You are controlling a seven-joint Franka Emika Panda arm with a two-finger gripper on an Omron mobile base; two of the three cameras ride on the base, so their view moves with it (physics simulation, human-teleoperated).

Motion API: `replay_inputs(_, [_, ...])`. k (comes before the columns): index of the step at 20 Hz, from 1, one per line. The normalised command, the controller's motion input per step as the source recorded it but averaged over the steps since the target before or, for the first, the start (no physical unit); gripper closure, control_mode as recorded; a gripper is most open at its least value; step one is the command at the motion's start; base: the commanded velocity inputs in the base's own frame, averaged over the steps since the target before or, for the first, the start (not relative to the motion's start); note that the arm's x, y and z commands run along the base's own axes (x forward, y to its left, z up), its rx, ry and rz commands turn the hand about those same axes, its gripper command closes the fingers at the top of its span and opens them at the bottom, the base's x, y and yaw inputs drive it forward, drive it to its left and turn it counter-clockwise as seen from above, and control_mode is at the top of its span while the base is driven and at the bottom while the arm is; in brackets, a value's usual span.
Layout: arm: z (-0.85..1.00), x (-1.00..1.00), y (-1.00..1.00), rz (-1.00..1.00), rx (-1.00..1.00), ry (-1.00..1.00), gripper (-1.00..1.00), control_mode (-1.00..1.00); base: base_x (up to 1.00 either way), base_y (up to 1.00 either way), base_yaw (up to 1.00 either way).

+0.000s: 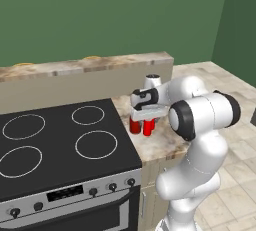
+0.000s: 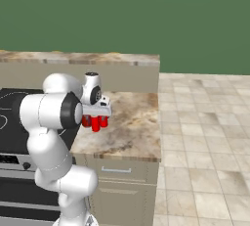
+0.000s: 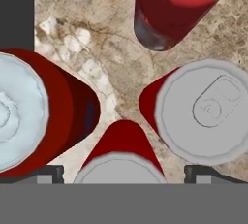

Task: Four empty soda cans are scattered around the kitchen. Gather all the cans and cluster them next to the stove for recycling.

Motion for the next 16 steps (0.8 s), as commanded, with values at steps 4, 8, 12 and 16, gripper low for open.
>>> replay_inputs(4, [0.16,0.00,0.00,0.00,0.00,0.01,-1.00,-1.00,0.00,0.00,0.00])
replay_inputs(8, [0.29,-0.05,0.00,0.00,0.00,0.00,-1.00,-1.00,0.00,0.00,0.00])
replay_inputs(12, [0.33,-0.22,0.00,-0.02,0.00,-0.09,-1.00,-1.00,0.00,0.00,0.00])
replay_inputs(16, [0.28,-0.30,-0.03,-0.05,0.00,-0.01,-1.00,-1.00,0.00,0.00,0.00])
